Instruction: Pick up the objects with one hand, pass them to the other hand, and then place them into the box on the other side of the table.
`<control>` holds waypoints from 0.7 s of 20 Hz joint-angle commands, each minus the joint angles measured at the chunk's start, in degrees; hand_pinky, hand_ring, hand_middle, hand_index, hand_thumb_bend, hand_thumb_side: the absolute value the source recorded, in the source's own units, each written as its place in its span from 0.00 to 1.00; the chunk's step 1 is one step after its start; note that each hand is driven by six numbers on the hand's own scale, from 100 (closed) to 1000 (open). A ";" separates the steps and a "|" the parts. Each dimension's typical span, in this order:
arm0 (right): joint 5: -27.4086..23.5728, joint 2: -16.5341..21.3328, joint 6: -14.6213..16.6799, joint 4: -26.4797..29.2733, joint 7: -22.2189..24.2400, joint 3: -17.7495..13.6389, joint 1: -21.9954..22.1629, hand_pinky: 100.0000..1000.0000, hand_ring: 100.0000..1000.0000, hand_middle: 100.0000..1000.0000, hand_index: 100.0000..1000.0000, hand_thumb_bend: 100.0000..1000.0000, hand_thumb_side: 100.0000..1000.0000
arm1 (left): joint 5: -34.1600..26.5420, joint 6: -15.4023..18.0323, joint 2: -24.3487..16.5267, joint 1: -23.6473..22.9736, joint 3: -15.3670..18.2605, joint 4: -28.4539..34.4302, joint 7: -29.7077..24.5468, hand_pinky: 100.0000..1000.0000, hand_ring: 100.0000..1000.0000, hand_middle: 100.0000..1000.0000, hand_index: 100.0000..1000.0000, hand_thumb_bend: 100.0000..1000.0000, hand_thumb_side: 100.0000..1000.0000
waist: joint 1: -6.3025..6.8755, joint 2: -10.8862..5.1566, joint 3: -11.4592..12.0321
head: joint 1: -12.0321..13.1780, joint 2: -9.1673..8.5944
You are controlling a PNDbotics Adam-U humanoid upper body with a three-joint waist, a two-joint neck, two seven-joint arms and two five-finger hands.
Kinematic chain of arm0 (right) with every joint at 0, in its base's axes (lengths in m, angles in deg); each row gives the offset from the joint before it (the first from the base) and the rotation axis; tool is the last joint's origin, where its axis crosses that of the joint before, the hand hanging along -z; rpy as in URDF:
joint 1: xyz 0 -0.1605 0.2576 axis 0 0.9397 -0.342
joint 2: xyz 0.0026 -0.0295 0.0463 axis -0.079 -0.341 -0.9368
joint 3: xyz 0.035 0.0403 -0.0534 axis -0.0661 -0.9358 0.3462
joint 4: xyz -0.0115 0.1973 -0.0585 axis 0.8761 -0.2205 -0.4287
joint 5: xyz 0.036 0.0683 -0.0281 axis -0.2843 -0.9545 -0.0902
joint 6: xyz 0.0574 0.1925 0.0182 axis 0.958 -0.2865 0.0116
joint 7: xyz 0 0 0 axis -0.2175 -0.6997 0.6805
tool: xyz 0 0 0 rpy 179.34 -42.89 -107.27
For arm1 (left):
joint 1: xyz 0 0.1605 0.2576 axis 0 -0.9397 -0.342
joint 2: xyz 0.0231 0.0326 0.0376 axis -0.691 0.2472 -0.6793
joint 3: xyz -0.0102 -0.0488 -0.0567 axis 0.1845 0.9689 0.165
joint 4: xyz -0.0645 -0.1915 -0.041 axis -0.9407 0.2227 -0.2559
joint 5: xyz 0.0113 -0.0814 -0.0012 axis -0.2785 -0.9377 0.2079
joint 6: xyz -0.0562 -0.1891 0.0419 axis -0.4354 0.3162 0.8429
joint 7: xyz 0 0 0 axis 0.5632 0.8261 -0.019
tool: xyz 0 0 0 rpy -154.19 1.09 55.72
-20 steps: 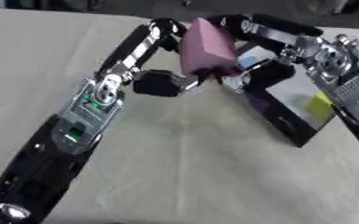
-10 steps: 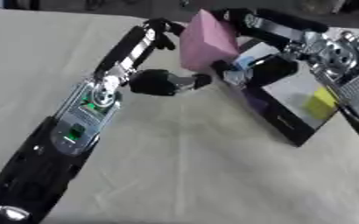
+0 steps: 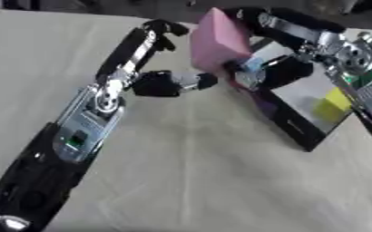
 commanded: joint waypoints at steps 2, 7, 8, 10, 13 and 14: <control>-0.33 2.61 -0.12 1.19 -1.13 -1.78 -0.26 0.81 0.61 0.49 0.52 0.00 0.00 | -0.16 -0.15 -2.21 -0.20 1.07 1.13 0.71 0.73 0.66 0.73 0.79 0.78 0.57 | 0.09 -0.47 -0.26 | 0.19 -0.16; -0.40 4.56 -0.55 0.87 -3.45 -4.05 0.88 0.82 0.62 0.50 0.53 0.00 0.00 | -0.24 -0.41 -3.98 -1.66 1.51 1.15 0.90 0.74 0.66 0.74 0.80 0.78 0.57 | 0.33 -0.70 -0.76 | -0.50 -0.01; -0.44 5.02 -0.62 0.81 -3.92 -4.49 1.21 0.82 0.62 0.50 0.53 0.00 0.00 | -0.25 -0.43 -4.30 -1.89 1.59 1.21 0.91 0.74 0.66 0.74 0.80 0.76 0.57 | 0.38 -0.75 -0.85 | -0.65 0.01; -0.33 5.91 -0.78 0.59 -4.94 -5.43 1.93 0.82 0.63 0.50 0.53 0.00 0.00 | -0.35 -0.48 -4.89 -2.36 1.77 1.44 0.97 0.74 0.66 0.74 0.80 0.77 0.58 | 0.47 -0.81 -1.04 | -0.98 -0.01; 0.58 6.90 -0.84 -0.24 -6.60 -6.62 2.90 0.82 0.63 0.51 0.54 0.00 0.00 | -0.57 -0.56 -5.56 -2.89 1.98 1.78 1.10 0.74 0.66 0.74 0.80 0.77 0.57 | 0.67 -0.90 -1.20 | -1.57 0.00; 1.27 7.23 -0.90 -0.86 -7.18 -7.04 3.30 0.82 0.63 0.51 0.54 0.00 0.00 | -0.61 -0.58 -5.78 -3.05 2.02 1.86 1.11 0.74 0.66 0.74 0.80 0.77 0.58 | 0.76 -0.93 -1.25 | -1.85 0.02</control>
